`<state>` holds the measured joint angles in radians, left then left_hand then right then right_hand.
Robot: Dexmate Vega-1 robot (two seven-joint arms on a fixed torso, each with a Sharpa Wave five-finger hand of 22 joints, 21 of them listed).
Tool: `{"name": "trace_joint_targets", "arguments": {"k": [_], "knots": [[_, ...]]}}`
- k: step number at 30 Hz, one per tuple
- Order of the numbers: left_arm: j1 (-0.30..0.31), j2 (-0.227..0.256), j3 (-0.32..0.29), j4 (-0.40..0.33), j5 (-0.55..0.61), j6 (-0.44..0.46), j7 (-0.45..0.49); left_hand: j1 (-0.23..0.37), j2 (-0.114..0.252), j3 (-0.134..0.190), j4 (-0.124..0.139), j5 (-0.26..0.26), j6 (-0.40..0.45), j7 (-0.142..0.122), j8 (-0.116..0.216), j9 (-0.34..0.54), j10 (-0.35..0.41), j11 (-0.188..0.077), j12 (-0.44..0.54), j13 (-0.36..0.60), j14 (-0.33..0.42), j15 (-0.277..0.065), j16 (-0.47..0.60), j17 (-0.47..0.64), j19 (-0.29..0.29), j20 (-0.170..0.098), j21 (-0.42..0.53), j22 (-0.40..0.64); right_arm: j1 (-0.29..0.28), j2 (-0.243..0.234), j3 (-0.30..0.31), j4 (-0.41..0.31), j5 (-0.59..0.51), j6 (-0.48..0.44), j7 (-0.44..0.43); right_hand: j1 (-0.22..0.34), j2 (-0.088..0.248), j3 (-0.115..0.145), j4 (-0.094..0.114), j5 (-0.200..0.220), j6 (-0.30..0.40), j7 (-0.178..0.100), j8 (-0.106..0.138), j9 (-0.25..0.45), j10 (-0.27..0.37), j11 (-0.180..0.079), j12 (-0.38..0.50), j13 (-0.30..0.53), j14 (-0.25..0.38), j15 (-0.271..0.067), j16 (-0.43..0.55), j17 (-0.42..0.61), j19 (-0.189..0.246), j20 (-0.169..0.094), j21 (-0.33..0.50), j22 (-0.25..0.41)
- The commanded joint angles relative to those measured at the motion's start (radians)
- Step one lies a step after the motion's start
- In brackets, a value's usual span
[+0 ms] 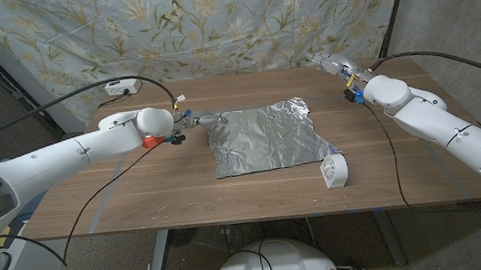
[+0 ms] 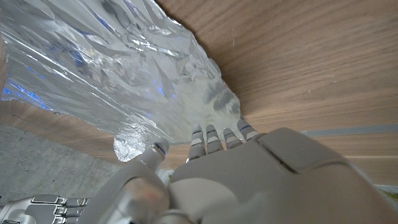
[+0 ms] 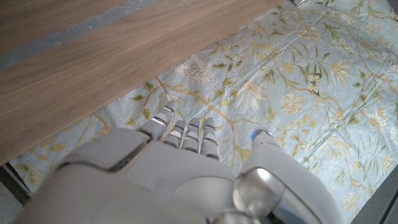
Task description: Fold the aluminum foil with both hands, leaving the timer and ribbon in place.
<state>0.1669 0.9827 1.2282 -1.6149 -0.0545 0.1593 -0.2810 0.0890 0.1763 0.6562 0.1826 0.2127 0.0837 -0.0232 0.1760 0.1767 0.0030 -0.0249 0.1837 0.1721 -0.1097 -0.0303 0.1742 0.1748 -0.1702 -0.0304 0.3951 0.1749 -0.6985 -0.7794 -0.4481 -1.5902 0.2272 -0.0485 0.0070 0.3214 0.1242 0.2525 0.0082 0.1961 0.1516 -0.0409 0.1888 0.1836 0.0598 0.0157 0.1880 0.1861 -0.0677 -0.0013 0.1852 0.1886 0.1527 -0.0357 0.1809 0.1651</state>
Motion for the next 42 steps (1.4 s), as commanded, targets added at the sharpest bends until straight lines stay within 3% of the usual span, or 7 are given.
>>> {"name": "trace_joint_targets", "arguments": {"k": [1, 24, 42], "knots": [[-0.018, -0.008, 0.019, -0.003, -0.002, 0.021, -0.027, -0.014, 0.001, 0.003, 0.002, -0.006, -0.007, 0.003, -0.001, 0.001, -0.01, -0.001, -0.005, 0.003, -0.012, 0.002, 0.001, 0.001, -0.017, -0.001, -0.008, 0.002, -0.006, -0.009, 0.003, -0.004, 0.003, 0.002, 0.006, 0.001, 0.001, 0.003, -0.01, -0.004, -0.001, 0.005, 0.001, 0.002, -0.01, -0.004, -0.002, 0.0, -0.011, -0.001, 0.003, 0.005, -0.004, -0.028, 0.0, 0.003], [-0.034, -0.014, 0.038, -0.022, -0.007, 0.055, -0.062, -0.04, -0.001, 0.006, -0.001, -0.01, 0.017, 0.005, 0.009, 0.001, 0.01, -0.003, 0.009, 0.002, -0.002, 0.006, 0.008, -0.001, -0.016, 0.001, -0.02, 0.002, 0.001, -0.039, 0.0, -0.047, 0.001, -0.065, 0.036, 0.006, 0.001, 0.004, -0.027, -0.005, 0.015, 0.028, 0.005, 0.001, -0.019, 0.002, -0.001, -0.002, -0.023, 0.003, 0.004, 0.002, -0.019, -0.027, 0.001, 0.003], [-0.045, -0.024, 0.053, -0.017, -0.002, 0.068, -0.085, -0.063, -0.005, 0.008, -0.001, -0.015, 0.05, 0.016, 0.015, 0.001, 0.052, 0.002, 0.02, 0.002, 0.029, 0.007, 0.014, -0.002, 0.003, 0.002, -0.025, 0.002, 0.008, -0.047, -0.008, -0.047, -0.012, -0.077, 0.049, 0.004, 0.003, 0.003, -0.032, -0.005, 0.012, 0.026, 0.003, 0.001, -0.031, 0.001, -0.004, -0.003, -0.032, 0.007, 0.004, 0.002, -0.032, -0.022, -0.001, 0.003]]}}
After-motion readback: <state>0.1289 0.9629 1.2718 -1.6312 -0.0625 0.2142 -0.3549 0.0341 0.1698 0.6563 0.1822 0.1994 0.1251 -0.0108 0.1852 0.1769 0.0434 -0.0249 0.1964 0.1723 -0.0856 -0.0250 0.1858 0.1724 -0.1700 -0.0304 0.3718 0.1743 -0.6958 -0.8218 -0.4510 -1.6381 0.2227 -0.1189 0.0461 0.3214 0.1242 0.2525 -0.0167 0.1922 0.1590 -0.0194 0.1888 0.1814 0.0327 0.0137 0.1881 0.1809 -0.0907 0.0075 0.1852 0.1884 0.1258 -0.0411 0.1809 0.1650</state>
